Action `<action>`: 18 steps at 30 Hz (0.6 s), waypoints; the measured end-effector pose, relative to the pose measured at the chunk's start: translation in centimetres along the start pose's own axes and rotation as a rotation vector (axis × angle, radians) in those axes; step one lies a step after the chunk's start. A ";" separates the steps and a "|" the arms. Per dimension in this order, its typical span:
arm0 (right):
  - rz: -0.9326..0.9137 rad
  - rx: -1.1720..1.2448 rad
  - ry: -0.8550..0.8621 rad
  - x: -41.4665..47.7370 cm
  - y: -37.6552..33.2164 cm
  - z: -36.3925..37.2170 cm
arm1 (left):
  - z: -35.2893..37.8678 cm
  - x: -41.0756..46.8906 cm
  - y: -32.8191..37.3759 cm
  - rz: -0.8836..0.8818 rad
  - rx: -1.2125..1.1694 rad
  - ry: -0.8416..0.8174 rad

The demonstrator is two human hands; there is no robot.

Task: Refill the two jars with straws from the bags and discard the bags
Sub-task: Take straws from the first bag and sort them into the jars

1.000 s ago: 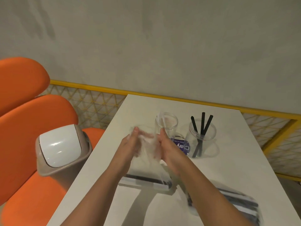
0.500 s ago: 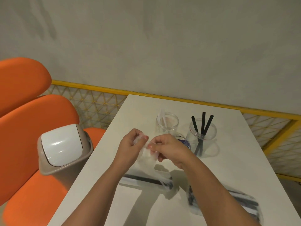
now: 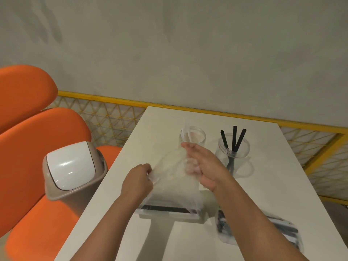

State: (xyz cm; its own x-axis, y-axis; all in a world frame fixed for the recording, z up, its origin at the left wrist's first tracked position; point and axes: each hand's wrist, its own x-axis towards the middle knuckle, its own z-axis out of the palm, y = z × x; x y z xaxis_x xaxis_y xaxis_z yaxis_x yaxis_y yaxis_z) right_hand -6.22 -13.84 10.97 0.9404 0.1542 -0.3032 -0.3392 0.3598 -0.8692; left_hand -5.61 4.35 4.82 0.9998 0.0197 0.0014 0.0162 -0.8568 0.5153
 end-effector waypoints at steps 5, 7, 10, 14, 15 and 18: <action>0.072 -1.164 -0.193 -0.5 2.1 -2.5 | 0.1 1.1 -3.4 -0.384 -0.537 -0.047; 0.105 -1.272 -0.149 -0.2 3.7 -3.9 | -0.2 1.3 -4.4 -0.492 -0.834 -0.117; 0.218 -1.032 -0.052 0.6 5.7 -5.8 | -0.2 1.3 -5.1 -0.599 -1.231 -0.264; 0.407 0.123 0.171 1.4 6.8 -6.5 | 1.0 0.8 -6.4 -0.862 -1.595 -0.328; 0.435 0.305 0.206 1.7 7.0 -6.7 | 1.4 0.5 -6.5 -0.863 -1.652 -0.366; 0.393 0.586 0.234 2.0 6.5 -5.9 | 2.3 -0.3 -6.9 -0.756 -1.710 -0.484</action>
State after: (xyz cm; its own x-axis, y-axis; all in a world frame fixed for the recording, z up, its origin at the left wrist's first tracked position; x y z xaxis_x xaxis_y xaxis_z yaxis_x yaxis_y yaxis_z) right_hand -6.38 -16.63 2.35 0.7054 0.1963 -0.6811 -0.5481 0.7604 -0.3484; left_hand -6.02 9.08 -0.67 0.7148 -0.2918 -0.6355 0.6538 0.6014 0.4592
